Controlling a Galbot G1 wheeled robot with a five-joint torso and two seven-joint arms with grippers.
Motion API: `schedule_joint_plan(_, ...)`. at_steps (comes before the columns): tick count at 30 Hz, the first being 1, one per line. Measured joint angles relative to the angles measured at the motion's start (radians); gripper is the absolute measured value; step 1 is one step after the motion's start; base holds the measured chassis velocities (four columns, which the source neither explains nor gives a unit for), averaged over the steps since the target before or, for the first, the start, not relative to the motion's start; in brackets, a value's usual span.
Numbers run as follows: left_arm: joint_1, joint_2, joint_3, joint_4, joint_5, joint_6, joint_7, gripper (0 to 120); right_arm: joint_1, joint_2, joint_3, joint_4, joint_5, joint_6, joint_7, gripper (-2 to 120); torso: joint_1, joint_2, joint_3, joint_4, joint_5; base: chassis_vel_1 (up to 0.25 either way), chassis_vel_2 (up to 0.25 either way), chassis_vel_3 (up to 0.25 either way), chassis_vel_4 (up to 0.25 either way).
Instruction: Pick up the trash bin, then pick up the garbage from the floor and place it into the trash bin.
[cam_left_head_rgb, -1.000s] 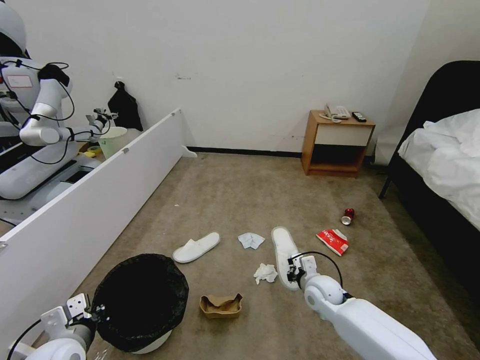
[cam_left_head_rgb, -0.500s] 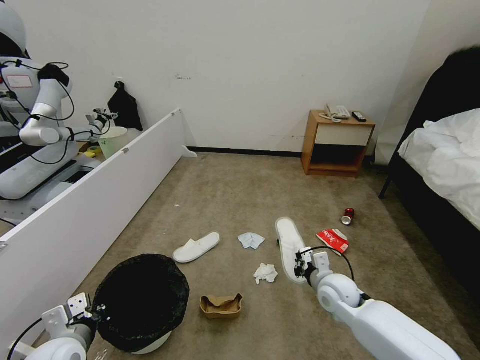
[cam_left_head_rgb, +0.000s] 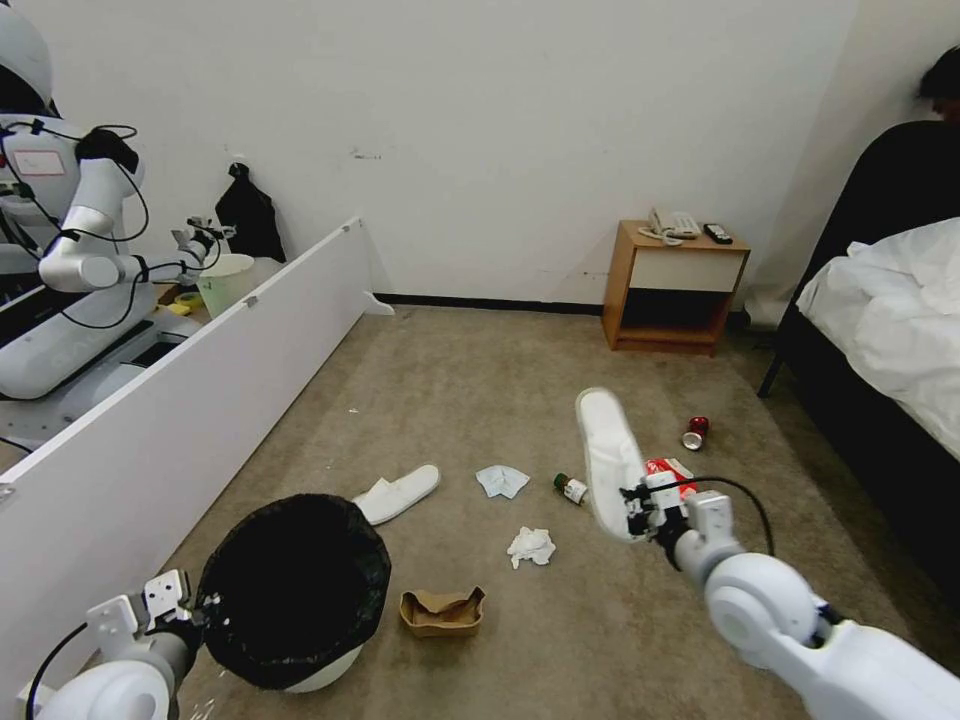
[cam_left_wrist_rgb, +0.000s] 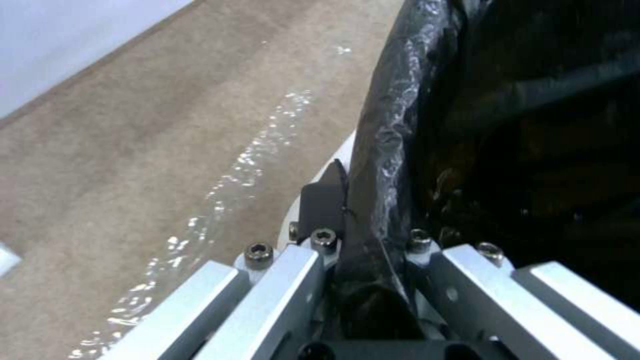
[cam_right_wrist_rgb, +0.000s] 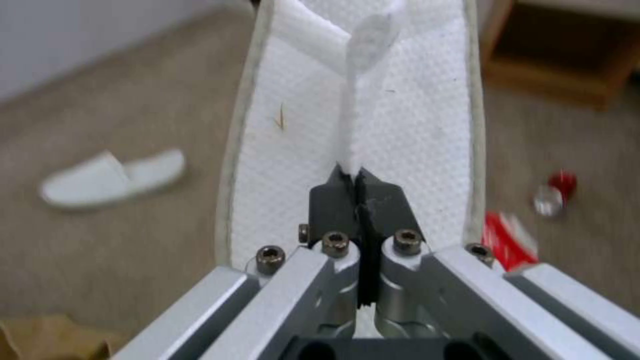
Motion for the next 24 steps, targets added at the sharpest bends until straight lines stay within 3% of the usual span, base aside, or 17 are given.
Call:
schedule_joint_plan(5, -0.001, 0.042, 0.012, -0.045, -0.115, 0.0, -0.041, 1, 0.005, -0.034, 0.038, 0.074, 0.002, 0.092, -0.061, 0, 0.0, 0.0, 0.0, -0.0001, -0.0003, 0.0, 0.0, 0.0, 0.0)
schedule_joint_plan(7, -0.001, 0.08, 0.028, -0.074, -0.197, 0.0, -0.071, 1, 0.07, -0.034, 0.022, 0.137, 0.023, 0.159, -0.091, 0, 0.0, 0.0, 0.0, 0.0001, -0.0004, 0.0, 0.0, 0.0, 0.0)
schedule_joint_plan(10, 0.001, 0.103, 0.037, -0.089, -0.229, 0.0, -0.08, 1, 0.118, -0.023, -0.007, 0.162, 0.041, 0.186, -0.102, 0, 0.0, 0.0, 0.0, -0.0001, -0.0008, 0.0, 0.0, 0.0, 0.0)
schedule_joint_plan(12, 0.009, 0.147, 0.056, -0.118, -0.296, 0.0, -0.108, 1, 0.251, 0.014, -0.083, 0.187, 0.063, 0.241, -0.125, 0, 0.0, 0.0, 0.0, 0.0002, -0.001, 0.0, 0.0, 0.0, 0.0)
schedule_joint_plan(16, 0.015, 0.184, 0.076, -0.137, -0.335, 0.0, -0.123, 1, 0.388, 0.085, -0.213, 0.157, 0.068, 0.329, -0.163, 0, 0.0, 0.0, 0.0, 0.0001, -0.0003, 0.0, 0.0, 0.0, 0.0)
schedule_joint_plan(24, 0.029, 0.205, 0.096, -0.15, -0.359, 0.0, -0.13, 1, 0.577, 0.237, -0.409, 0.04, 0.035, 0.457, -0.232, 0, 0.0, 0.0, 0.0, 0.0002, -0.0008, 0.0, 0.0, 0.0, 0.0)
